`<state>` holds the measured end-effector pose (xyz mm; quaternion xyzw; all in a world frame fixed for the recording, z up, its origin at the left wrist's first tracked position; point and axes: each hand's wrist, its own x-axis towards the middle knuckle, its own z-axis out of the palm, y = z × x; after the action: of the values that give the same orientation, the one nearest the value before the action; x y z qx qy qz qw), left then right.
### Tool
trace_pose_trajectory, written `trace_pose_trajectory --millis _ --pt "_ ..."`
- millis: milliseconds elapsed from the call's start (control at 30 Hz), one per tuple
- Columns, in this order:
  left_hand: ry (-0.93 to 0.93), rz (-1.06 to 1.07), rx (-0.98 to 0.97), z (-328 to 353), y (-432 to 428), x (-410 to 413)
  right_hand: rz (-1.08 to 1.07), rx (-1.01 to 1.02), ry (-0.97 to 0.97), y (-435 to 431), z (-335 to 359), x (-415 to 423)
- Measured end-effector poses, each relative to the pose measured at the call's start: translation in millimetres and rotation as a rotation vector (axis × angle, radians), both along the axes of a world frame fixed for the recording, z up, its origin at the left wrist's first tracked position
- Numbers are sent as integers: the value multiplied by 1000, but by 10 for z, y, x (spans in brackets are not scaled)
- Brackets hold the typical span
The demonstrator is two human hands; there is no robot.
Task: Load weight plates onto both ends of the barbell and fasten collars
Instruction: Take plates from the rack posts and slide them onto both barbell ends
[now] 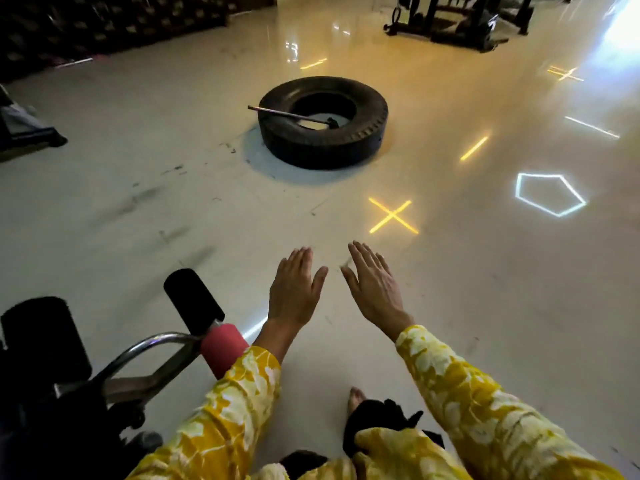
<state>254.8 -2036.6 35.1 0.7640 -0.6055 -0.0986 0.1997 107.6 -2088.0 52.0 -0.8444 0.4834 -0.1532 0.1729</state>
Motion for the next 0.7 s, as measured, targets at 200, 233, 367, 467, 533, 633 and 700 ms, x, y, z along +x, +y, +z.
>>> trace_pose_trajectory --millis 200,233,367,467,533,633,700 --pt "16 165 28 86 -1384 887 152 59 5 -1601 113 1051" --pt "23 190 22 81 -1551 1046 196 57 8 -1799 109 1237" --pt "62 304 7 -29 -2340 1893 331 43 38 -2748 2 2209" --pt "69 376 11 -110 -2911 2624 363 56 64 -3375 -52 2938" --pt "83 437 20 -56 -3253 3142 411 65 80 -3774 -48 3488" --pt "69 522 19 87 -3570 3878 479 55 65 -4259 49 4347" --pt "62 597 25 140 -3689 4382 541 65 52 -4462 98 4963"
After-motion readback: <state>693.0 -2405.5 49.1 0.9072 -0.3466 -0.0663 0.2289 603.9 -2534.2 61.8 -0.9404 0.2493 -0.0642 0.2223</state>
